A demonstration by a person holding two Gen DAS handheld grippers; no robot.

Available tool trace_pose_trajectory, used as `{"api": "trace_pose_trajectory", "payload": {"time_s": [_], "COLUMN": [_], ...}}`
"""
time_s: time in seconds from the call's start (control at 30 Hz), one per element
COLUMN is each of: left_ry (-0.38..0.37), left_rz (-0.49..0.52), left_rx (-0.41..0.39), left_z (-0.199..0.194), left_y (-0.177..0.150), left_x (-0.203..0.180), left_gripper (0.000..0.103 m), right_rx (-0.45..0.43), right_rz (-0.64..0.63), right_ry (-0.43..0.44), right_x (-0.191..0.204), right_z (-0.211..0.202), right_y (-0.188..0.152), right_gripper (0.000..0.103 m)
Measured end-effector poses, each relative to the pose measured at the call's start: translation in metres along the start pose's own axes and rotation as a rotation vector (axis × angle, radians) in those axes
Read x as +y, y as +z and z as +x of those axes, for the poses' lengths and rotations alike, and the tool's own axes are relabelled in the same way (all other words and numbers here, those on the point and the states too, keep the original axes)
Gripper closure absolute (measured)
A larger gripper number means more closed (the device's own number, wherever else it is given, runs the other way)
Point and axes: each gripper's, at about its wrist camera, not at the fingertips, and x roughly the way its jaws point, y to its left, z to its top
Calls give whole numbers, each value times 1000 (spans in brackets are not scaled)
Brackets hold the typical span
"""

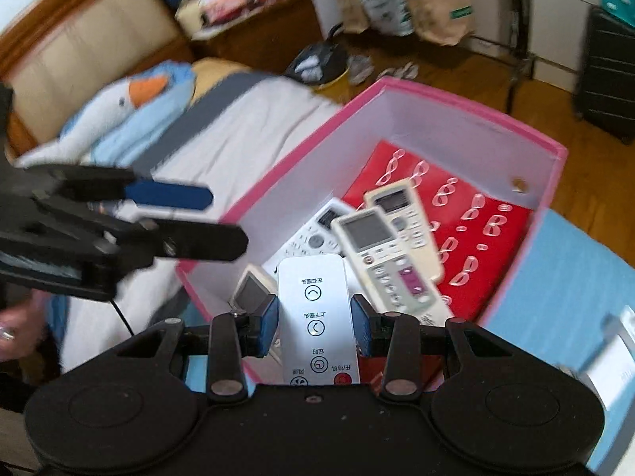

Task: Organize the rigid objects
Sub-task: 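Carry the small white remote into the pink box and open the right gripper, then move the left gripper to the silver keys beside the white chargers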

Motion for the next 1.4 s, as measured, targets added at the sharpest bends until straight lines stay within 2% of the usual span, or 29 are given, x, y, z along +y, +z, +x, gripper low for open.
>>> {"api": "trace_pose_trajectory", "payload": {"time_s": [0.1, 0.2, 0.23, 0.3, 0.43, 0.6, 0.9, 1.13, 1.4], "left_ry": [9, 14, 14, 17, 30, 35, -22, -44, -65], "left_rz": [-4, 2, 2, -1, 14, 43, 144, 207, 243], "left_rx": [11, 19, 22, 29, 32, 33, 11, 7, 95], "left_z": [5, 9, 10, 13, 15, 15, 19, 31, 67], "left_y": [-2, -3, -4, -4, -4, -6, -12, -11, 1], "left_x": [2, 1, 1, 1, -5, -21, -91, -147, -198], "left_gripper": [38, 38, 38, 38, 38, 38, 38, 38, 40], "right_rx": [28, 58, 42, -2, -91, -221, -339, -345, -330], "right_rz": [-89, -148, -153, -153, -99, -1, 119, 115, -23], "right_ry": [-60, -44, -55, -53, -31, -68, -205, -294, -372], "right_x": [4, 3, 2, 1, -6, -23, -70, -93, -99], "right_z": [20, 28, 24, 13, -21, -81, -146, -144, -125], "right_y": [0, 0, -2, -4, -11, -36, -106, -141, -159], "right_gripper": [58, 57, 57, 44, 44, 44, 44, 41, 41]}}
